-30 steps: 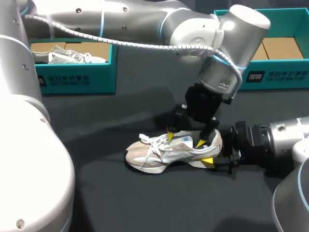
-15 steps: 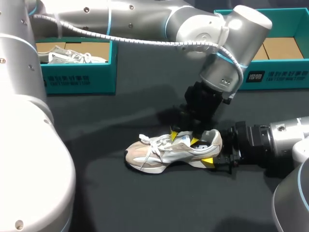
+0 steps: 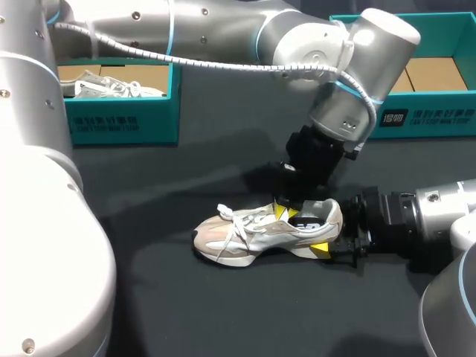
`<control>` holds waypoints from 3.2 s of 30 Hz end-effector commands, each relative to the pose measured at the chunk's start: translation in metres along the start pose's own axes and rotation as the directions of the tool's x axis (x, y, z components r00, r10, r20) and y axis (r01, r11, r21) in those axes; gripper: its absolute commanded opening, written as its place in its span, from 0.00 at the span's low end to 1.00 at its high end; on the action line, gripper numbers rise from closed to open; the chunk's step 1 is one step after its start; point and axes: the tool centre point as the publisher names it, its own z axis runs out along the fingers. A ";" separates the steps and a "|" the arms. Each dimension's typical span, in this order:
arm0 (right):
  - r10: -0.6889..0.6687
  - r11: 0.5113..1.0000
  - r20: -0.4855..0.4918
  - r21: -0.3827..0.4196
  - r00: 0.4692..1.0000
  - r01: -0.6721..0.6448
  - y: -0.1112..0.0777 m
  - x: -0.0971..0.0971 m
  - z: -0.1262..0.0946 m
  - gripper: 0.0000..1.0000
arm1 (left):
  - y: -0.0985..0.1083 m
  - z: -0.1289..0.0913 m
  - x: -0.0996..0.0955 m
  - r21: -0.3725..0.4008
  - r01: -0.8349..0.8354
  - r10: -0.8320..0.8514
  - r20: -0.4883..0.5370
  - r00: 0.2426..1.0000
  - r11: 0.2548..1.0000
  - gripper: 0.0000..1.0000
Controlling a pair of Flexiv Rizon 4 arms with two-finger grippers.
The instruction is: Take the shoe out of the shoebox, open the shoe tongue, remove and reinsert the insole, then place the shoe into the shoebox
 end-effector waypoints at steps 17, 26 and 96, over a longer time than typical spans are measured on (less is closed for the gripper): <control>0.000 1.000 0.000 0.004 1.000 0.000 0.001 0.001 0.001 0.00 | 0.023 0.007 -0.103 0.120 0.268 -0.204 -0.385 0.900 0.956 0.00; 0.000 1.000 0.000 0.004 1.000 0.000 0.001 0.001 0.001 0.00 | 0.017 0.035 -0.113 0.143 0.284 -0.205 -0.406 0.890 0.948 0.00; 0.000 1.000 0.000 0.004 1.000 0.000 0.001 0.001 0.001 0.00 | 0.060 -0.087 -0.105 0.654 -0.729 0.938 0.084 0.336 0.202 0.00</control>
